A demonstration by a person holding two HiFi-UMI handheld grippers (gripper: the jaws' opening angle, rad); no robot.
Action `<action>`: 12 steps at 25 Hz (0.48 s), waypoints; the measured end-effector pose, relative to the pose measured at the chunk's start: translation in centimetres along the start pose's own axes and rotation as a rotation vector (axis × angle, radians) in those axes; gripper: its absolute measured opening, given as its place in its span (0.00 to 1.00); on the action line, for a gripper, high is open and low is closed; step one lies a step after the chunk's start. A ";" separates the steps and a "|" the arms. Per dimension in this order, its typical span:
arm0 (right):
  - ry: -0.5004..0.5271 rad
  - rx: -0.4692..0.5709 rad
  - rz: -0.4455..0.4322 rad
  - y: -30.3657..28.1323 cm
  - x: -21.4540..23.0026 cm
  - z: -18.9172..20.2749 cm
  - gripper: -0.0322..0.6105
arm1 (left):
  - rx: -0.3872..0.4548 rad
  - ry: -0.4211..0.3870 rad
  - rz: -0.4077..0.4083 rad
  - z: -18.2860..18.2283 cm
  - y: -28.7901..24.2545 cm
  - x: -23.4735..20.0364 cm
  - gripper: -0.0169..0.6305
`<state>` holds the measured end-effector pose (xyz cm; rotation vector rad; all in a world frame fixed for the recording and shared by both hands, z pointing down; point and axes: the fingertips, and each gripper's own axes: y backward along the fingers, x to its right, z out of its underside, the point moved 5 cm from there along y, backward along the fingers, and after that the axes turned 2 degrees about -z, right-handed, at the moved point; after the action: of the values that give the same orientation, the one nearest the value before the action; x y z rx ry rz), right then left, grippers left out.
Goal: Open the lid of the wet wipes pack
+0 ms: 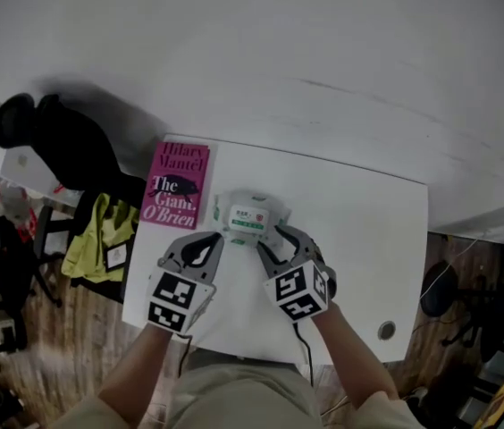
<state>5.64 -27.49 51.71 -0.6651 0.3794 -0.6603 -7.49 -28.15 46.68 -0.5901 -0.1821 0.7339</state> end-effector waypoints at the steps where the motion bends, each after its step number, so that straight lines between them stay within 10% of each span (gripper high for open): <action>1: 0.000 -0.009 0.004 -0.5 -0.1 0.1 0.35 | -0.014 -0.009 0.015 0.5 -0.7 -0.2 0.06; 12: 0.021 -0.081 0.049 -5.3 -1.6 1.0 0.35 | -0.133 -0.102 0.149 6.2 -6.6 -2.6 0.06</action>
<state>2.65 -29.18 56.20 -0.7240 0.4424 -0.6082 -7.82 -31.05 55.58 -0.6984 -0.2847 0.9022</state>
